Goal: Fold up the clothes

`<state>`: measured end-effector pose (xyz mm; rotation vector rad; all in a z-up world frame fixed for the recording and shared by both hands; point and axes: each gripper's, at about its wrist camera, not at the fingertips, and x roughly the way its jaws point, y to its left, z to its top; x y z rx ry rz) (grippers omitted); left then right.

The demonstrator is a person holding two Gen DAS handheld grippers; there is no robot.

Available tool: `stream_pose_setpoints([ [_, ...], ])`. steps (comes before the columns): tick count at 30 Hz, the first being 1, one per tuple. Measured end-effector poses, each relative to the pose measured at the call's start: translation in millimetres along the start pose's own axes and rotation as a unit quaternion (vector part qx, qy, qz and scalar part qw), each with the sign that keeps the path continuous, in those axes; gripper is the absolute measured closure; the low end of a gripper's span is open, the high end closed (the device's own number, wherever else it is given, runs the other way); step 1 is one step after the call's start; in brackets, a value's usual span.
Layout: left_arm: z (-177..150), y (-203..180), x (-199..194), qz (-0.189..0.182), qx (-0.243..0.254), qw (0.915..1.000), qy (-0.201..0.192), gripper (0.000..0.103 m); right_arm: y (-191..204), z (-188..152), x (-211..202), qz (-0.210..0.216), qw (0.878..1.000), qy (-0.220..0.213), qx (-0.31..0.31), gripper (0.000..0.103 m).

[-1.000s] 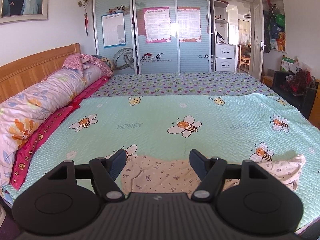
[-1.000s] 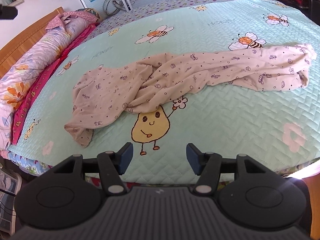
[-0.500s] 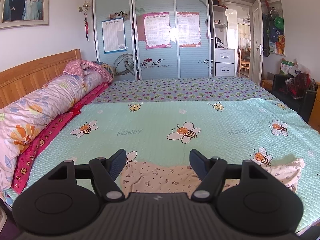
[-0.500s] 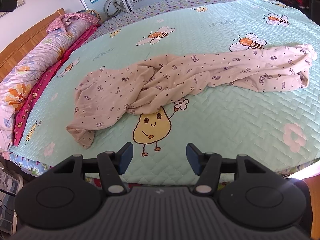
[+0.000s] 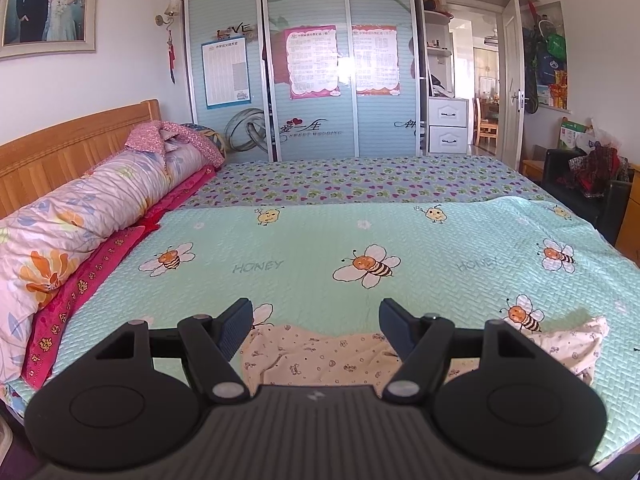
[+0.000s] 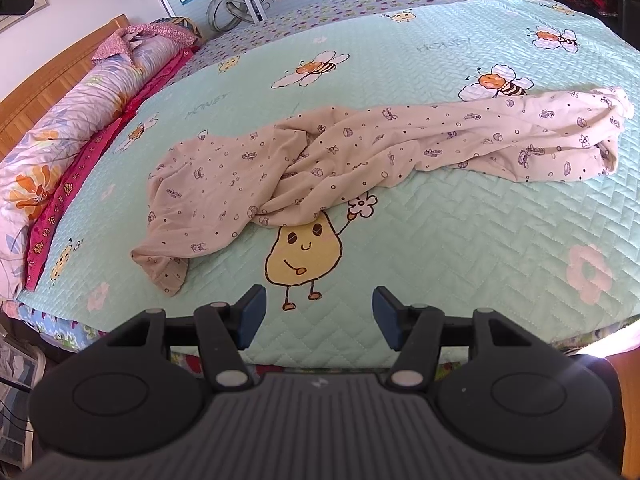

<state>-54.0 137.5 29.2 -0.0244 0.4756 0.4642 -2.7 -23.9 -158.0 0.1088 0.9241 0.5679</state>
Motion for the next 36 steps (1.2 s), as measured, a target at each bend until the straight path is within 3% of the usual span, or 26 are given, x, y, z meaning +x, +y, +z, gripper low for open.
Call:
stream_pose_setpoints([
  [36, -7.7, 0.9, 9.5, 0.0, 0.005, 0.9999, 0.011, 0.03, 0.9, -0.2, 6.2, 0.0, 1.0, 0.01, -0.002, 0.042],
])
